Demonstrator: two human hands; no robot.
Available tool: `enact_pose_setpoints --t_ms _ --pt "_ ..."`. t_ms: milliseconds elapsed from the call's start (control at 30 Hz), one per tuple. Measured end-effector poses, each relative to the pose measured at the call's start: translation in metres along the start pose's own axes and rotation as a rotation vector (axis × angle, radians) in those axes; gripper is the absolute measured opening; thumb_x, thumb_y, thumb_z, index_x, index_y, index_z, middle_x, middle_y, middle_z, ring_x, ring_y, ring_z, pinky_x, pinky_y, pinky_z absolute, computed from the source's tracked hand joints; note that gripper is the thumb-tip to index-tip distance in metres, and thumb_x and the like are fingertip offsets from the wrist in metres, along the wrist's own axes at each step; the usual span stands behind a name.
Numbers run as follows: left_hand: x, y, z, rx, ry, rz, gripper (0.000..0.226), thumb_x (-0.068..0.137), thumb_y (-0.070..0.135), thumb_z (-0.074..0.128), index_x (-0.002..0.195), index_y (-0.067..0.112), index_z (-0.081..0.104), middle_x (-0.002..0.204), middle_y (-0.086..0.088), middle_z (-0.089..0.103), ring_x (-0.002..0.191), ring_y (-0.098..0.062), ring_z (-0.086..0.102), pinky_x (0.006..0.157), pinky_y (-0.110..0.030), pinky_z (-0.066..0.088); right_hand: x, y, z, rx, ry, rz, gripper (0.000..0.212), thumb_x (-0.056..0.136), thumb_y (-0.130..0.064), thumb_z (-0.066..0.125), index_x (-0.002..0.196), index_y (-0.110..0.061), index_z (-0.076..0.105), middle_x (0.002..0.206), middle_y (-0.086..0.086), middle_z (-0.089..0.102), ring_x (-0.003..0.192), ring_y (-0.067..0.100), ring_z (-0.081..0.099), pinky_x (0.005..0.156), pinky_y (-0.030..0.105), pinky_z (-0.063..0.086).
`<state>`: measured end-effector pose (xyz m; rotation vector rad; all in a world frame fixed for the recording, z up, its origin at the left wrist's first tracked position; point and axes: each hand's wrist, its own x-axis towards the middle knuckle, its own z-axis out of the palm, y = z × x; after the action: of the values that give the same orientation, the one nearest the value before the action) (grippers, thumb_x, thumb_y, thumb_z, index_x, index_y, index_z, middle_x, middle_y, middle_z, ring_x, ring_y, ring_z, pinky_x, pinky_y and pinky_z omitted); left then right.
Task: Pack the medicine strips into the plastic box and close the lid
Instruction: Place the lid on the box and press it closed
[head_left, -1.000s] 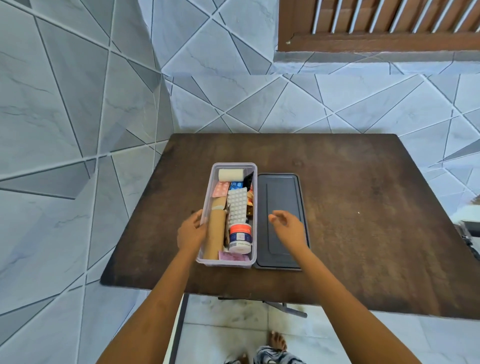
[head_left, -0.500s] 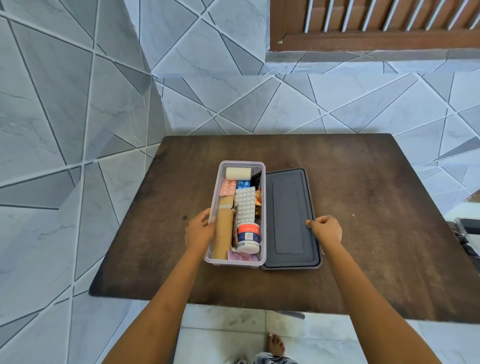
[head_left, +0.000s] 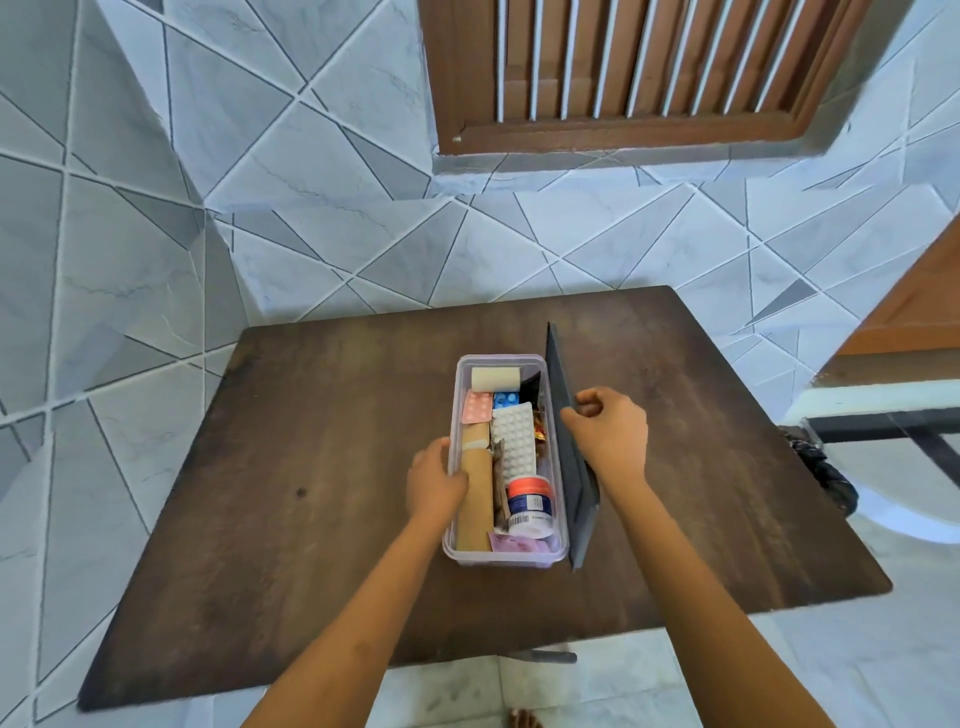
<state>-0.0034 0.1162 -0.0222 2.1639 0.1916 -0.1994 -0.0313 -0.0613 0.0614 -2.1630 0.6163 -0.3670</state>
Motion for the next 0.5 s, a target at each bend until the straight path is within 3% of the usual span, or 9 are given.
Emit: enact_pose_setpoints --t_ms 100,200,300,400,500 --pt "0.004 0.023 -0.008 -0.046 0.000 0.091 0.035 0.090 0.011 0.053 0.125 0.011 0.055 0.122 -0.011 0.060 0.106 -0.023 0.058 0.092 -0.036 0.048 -0.015 -0.006 0.010 -0.067 0.001 -0.036 0.025 0.078 -0.022 0.066 0.100 -0.009 0.064 0.091 0.006 0.069 0.078 0.018 0.061 0.068 0.030 0.048" --pt "0.005 0.050 -0.015 -0.430 -0.280 -0.093 0.031 0.095 0.020 0.049 0.119 0.003 0.057 0.094 -0.007 0.065 0.077 -0.016 0.061 0.074 -0.028 0.052 -0.033 -0.009 0.029 -0.099 -0.021 -0.089 0.031 0.078 -0.026 0.067 0.106 -0.014 0.062 0.107 0.007 0.066 0.093 0.024 0.064 0.077 0.037 0.053" --pt "0.009 0.063 -0.014 -0.528 -0.433 -0.173 0.022 0.093 0.032 0.052 0.099 0.014 0.062 0.081 -0.001 0.064 0.069 -0.013 0.060 0.060 -0.022 0.052 -0.049 -0.007 0.046 -0.084 -0.086 -0.107 0.033 0.080 -0.028 0.066 0.110 -0.017 0.060 0.112 0.008 0.062 0.094 0.024 0.063 0.072 0.030 0.048" --pt "0.012 0.062 -0.007 -0.541 -0.375 -0.186 0.012 0.090 0.020 0.059 0.078 0.018 0.060 0.076 -0.001 0.062 0.065 -0.012 0.059 0.053 -0.019 0.051 -0.057 -0.003 0.054 -0.080 -0.181 -0.119 0.035 0.082 -0.028 0.064 0.115 -0.018 0.059 0.116 0.007 0.059 0.100 0.023 0.061 0.074 0.027 0.044" --pt "0.018 0.054 0.001 -0.491 -0.273 -0.173 0.028 0.086 0.005 0.061 0.061 0.015 0.052 0.061 -0.002 0.056 0.058 -0.013 0.053 0.048 -0.022 0.047 -0.053 0.004 0.058 -0.029 -0.310 -0.146 0.039 0.083 -0.022 0.064 0.121 -0.014 0.056 0.124 0.008 0.057 0.111 0.023 0.056 0.090 0.029 0.044"
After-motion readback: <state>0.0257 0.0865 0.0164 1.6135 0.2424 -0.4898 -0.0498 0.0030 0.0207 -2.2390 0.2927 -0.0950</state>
